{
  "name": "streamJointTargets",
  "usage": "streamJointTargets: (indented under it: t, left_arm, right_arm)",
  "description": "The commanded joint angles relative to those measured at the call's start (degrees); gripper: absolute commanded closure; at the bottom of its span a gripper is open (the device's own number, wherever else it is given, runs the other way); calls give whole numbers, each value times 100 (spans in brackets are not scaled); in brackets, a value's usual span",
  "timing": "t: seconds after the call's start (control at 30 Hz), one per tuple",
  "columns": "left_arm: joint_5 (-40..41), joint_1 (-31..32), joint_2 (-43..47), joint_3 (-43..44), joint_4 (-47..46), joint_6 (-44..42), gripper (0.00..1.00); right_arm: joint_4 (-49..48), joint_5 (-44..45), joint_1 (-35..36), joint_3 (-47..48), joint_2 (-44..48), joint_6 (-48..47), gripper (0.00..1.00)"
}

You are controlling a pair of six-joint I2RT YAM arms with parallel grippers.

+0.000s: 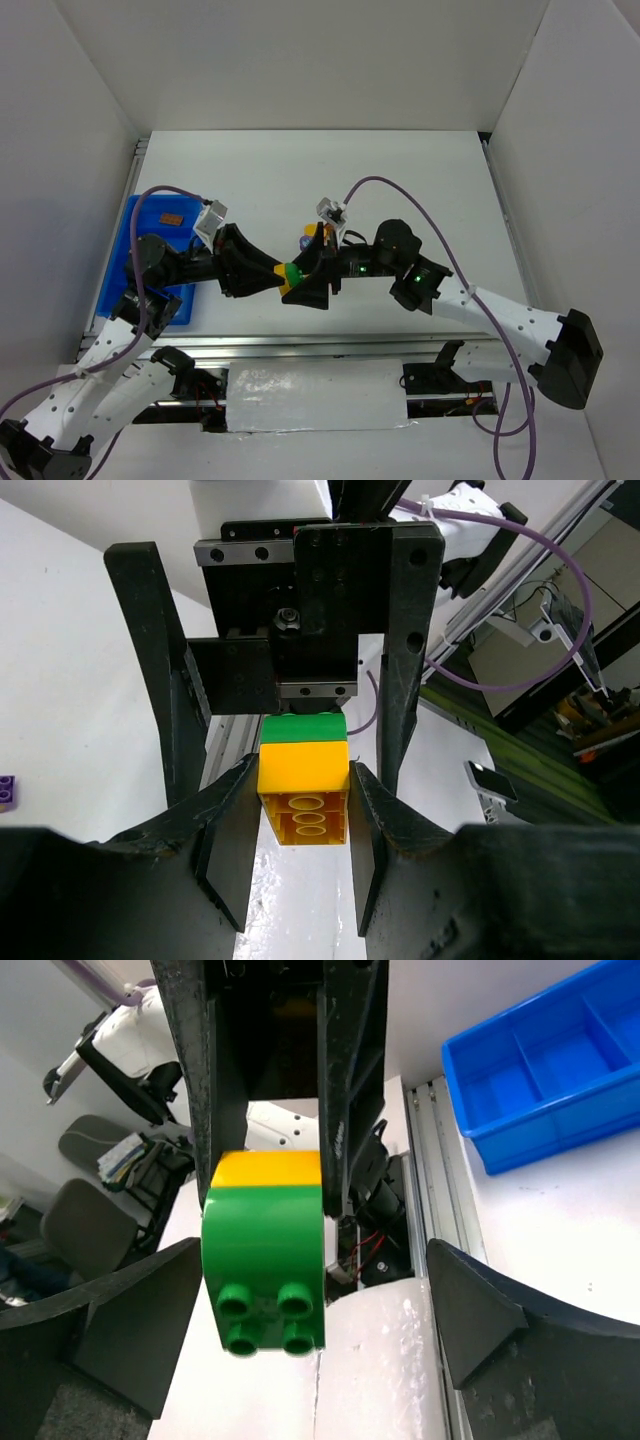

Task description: Sort the legos into containers by color

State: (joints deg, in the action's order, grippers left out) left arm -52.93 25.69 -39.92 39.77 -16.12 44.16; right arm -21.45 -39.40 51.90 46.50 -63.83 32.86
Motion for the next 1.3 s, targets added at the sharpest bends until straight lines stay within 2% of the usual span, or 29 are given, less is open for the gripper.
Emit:
streamJointTargets:
  t: [0.0, 0.07, 0.27, 0.33, 0.37, 0.43, 0.47, 0.7, 0.77, 0.8, 0.83, 0.87, 1.03, 1.13, 1.27]
  left_arm:
    - [-139, 41, 81, 295, 4, -303, 100]
    - [-244, 41, 81, 277, -40, -285, 100]
    - [-271, 50, 2, 224, 4, -373, 100]
    - [-359, 41, 2, 215, -5, -373, 100]
    - [-367, 50, 11, 216, 30, -391, 100]
    - [-367, 50, 2, 224, 100, -434, 100]
    - [-385, 50, -7, 224, 74, -435, 100]
    - [-508, 94, -16, 136, -128, -338, 100]
    - [-499, 85, -16, 136, -85, -356, 100]
    - [-499, 102, -16, 136, -84, -364, 100]
    - [-482, 103, -24, 128, -84, -364, 100]
    - [-464, 94, -24, 128, -67, -373, 100]
    - [-350, 94, -25, 321, 459, -715, 100]
    - [-271, 103, 63, 418, 715, -900, 100]
    - [-306, 94, 72, 322, 567, -839, 100]
  right_arm:
    - [97, 213, 5, -9, 406, -280, 0]
    - [316, 309, -48, -18, 573, -420, 1]
    - [896, 354, -66, 166, 908, -737, 12]
    - [941, 406, -66, 132, 969, -772, 24]
    - [941, 424, -75, 114, 978, -790, 33]
    - [889, 415, -75, 70, 969, -755, 44]
    - [819, 389, -66, 61, 961, -729, 53]
    - [590, 301, -75, 131, 715, -553, 52]
    - [572, 266, -66, 166, 653, -527, 56]
    - [546, 240, -75, 192, 635, -500, 63]
    - [467, 170, -83, 210, 609, -430, 78]
    - [440, 117, -83, 210, 539, -386, 100]
    - [187, 90, -215, -70, 775, -412, 100]
    - [-165, -269, -785, -448, 1127, -123, 100]
    - [-87, -499, -1015, -458, 1294, -131, 100]
